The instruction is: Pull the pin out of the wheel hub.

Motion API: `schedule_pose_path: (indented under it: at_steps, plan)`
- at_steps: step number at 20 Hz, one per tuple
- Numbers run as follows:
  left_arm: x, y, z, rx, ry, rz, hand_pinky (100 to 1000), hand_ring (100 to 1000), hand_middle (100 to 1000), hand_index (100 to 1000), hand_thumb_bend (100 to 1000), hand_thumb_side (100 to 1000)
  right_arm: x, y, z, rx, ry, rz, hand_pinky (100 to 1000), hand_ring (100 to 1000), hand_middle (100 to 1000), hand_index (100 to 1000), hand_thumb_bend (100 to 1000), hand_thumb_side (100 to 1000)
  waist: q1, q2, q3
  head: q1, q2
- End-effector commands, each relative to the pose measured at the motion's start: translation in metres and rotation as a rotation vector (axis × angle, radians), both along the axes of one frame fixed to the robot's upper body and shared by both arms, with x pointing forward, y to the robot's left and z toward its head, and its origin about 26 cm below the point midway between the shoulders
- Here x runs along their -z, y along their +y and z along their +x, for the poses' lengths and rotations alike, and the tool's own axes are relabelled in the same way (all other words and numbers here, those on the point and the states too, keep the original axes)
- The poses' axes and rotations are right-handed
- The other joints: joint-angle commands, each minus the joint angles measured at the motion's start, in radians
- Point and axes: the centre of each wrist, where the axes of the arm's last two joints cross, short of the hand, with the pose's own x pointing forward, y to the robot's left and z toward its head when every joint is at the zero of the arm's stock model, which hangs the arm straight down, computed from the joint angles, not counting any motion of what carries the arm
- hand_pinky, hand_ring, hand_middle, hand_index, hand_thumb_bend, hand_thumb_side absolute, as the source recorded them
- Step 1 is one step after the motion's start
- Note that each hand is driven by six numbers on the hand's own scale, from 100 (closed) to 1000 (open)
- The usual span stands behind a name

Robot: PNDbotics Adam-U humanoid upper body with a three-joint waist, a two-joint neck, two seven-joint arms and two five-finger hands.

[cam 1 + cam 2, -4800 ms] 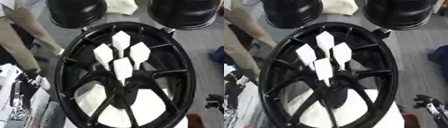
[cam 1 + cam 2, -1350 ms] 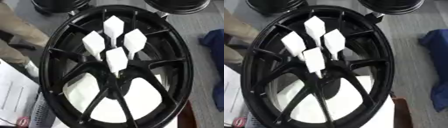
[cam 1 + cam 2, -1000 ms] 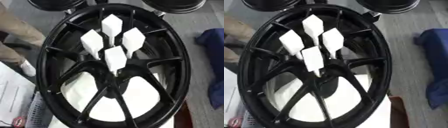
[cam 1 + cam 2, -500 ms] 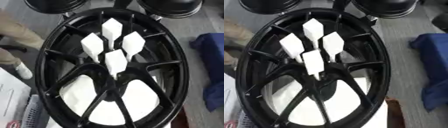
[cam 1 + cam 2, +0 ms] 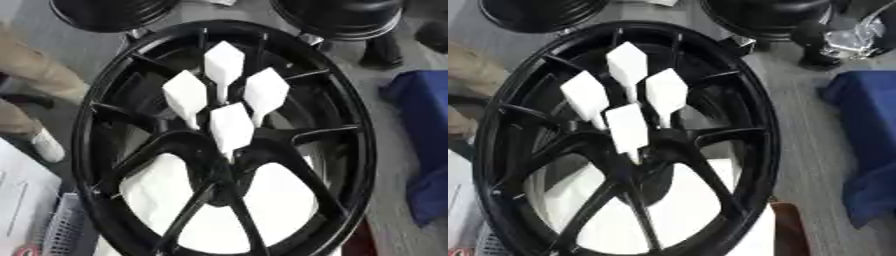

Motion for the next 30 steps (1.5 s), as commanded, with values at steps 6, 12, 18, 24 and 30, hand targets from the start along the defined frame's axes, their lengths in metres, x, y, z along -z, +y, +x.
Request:
schedule_pose_path:
  at_steps: [6, 12, 18, 24, 30]
  plan:
    - [-0.007, 0.004, -0.002, -0.006, -0.022, 0.002, 689, 777, 553, 717, 854, 533, 0.001, -0.011, 0.004, -0.14, -0.115, -0.354, 839, 760, 754, 828, 210, 618, 0.0, -0.031, 0.006, -0.002, 0.001]
    - [-0.006, 0.003, 0.0, -0.001, -0.021, -0.009, 688, 778, 554, 717, 855, 534, 0.001, 0.008, 0.014, -0.173, -0.118, -0.35, 837, 761, 757, 832, 219, 617, 0.001, -0.037, 0.014, -0.014, 0.009]
    - [0.0, 0.005, 0.001, -0.011, -0.011, -0.032, 688, 779, 554, 716, 855, 535, 0.011, 0.04, 0.035, -0.217, -0.116, -0.362, 834, 768, 766, 835, 266, 615, 0.006, -0.066, 0.022, -0.035, 0.04]
    - [0.017, 0.012, 0.002, -0.043, 0.034, -0.057, 688, 779, 555, 716, 853, 536, 0.029, 0.08, 0.05, -0.301, -0.145, -0.319, 836, 779, 776, 839, 264, 552, 0.006, -0.135, 0.021, -0.043, 0.115]
    - [0.031, 0.025, 0.0, -0.096, 0.069, -0.067, 687, 779, 555, 717, 851, 536, 0.049, 0.106, 0.057, -0.353, -0.126, -0.282, 836, 779, 775, 837, 257, 554, -0.001, -0.172, 0.038, -0.026, 0.132]
